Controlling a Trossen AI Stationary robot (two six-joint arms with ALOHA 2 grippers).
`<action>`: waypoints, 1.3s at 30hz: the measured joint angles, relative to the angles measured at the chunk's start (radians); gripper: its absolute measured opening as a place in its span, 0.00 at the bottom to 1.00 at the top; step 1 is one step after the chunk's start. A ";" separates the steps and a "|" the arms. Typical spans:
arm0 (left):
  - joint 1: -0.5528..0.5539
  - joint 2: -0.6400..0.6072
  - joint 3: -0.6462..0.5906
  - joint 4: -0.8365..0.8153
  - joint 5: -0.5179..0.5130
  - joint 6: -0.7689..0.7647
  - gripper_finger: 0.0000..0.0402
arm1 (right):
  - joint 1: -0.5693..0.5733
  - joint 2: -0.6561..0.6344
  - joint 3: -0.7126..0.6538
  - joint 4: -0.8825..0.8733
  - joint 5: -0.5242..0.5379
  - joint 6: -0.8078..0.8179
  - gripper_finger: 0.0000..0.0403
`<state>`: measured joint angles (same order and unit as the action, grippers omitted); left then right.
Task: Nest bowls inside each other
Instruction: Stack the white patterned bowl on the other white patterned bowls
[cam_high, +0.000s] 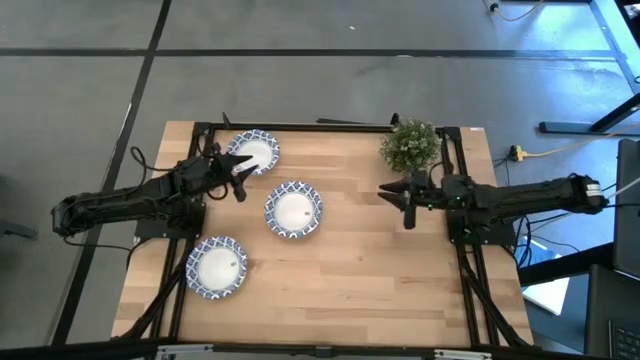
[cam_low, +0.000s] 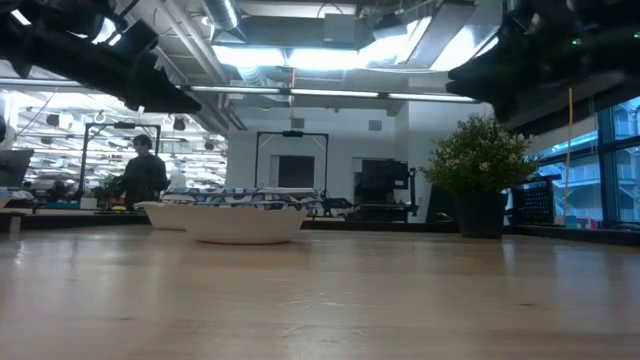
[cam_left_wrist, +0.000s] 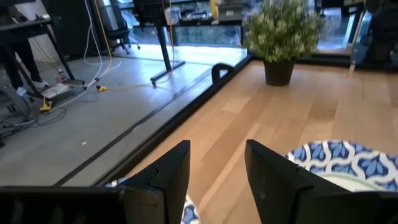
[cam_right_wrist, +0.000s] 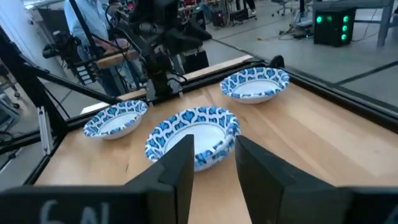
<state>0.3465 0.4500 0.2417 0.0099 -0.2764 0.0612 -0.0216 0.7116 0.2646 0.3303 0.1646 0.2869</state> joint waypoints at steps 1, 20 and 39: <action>0.000 0.000 0.000 0.008 0.000 0.000 0.37 | 0.000 -0.019 0.000 -0.031 0.000 -0.003 0.29; 0.000 0.000 0.000 0.014 0.000 -0.002 0.37 | -0.158 -0.172 0.000 -0.121 -0.087 -0.137 0.29; 0.000 0.002 0.000 -0.053 -0.058 -0.010 0.37 | -0.346 -0.122 0.000 -0.101 -0.087 -0.206 0.29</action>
<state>0.3464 0.4519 0.2420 -0.0428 -0.3339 0.0510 -0.3673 0.5892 0.2646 0.2293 0.0779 0.0809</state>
